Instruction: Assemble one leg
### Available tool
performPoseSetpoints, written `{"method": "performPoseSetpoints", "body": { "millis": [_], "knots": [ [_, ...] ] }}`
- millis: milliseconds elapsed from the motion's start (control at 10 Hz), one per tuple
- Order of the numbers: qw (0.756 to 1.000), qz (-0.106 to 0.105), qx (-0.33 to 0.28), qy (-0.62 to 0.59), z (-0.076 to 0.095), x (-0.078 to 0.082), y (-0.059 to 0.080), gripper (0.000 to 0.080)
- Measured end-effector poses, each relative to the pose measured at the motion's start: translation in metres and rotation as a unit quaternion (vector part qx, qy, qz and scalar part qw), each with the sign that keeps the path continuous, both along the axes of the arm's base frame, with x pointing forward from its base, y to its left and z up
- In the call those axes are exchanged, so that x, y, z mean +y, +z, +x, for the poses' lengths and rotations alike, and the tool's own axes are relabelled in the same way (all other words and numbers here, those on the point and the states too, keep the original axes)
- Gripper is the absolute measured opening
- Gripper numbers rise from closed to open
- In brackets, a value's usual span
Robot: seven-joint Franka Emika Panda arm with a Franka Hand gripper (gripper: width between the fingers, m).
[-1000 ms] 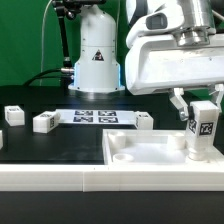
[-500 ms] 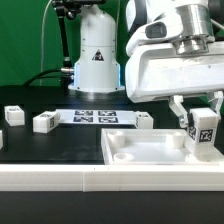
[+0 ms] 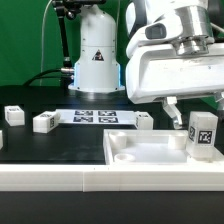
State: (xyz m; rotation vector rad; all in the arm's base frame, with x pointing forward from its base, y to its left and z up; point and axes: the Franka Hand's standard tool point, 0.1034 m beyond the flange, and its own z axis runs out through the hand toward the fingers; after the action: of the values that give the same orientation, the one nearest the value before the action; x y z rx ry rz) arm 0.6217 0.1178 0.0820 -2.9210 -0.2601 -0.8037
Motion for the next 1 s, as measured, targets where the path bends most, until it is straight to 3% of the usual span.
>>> {"method": "performPoseSetpoints", "body": {
  "millis": [700, 900, 1000],
  "knots": [
    [1.0, 0.0, -0.001, 0.001, 0.0, 0.0, 0.001, 0.0649],
    [1.0, -0.004, 0.008, 0.004, 0.002, 0.001, 0.019, 0.0649],
    [1.0, -0.005, 0.017, 0.005, 0.001, 0.001, 0.016, 0.0649]
  ]
}}
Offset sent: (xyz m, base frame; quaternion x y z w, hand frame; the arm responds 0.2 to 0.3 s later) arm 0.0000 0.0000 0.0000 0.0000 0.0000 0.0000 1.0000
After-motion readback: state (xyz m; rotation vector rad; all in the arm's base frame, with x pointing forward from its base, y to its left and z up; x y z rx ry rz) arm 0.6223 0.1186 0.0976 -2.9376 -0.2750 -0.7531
